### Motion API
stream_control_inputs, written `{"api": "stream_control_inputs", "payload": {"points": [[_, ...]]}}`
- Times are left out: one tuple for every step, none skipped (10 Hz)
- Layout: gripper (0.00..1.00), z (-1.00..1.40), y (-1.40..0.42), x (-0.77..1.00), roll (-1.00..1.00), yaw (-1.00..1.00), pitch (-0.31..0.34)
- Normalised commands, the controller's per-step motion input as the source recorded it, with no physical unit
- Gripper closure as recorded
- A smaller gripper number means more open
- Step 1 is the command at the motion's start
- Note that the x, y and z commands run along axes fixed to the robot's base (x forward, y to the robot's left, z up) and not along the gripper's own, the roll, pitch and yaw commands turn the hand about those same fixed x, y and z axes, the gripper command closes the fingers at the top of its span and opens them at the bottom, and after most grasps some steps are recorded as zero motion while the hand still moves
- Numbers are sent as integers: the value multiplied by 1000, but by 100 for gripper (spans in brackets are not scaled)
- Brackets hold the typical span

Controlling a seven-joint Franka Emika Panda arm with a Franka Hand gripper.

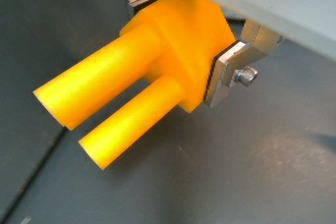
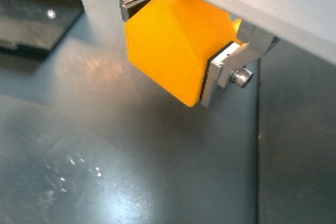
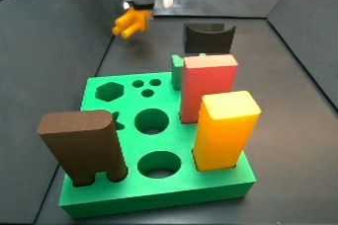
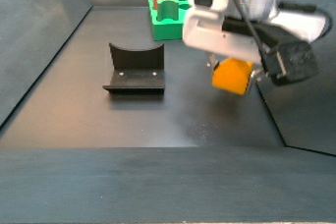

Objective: Pick up the 3 prong object. Move up. Rotate the 3 prong object. Place the 3 prong object on the fixture. Regrasp the 3 prong object. Move to above the board. Insert the 3 prong object.
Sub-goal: Move up, then rotate the 3 prong object.

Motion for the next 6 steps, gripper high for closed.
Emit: {"api": "stream_control_inputs", "payload": {"points": [[100, 306, -13, -1, 15, -34, 62], [100, 833, -147, 610, 0, 0, 0], [100, 778, -143, 613, 3, 2, -3], [100, 595, -92, 415, -5, 21, 83], [100, 373, -40, 192, -2, 23, 98], [100, 211, -29, 81, 5, 24, 76]]}}
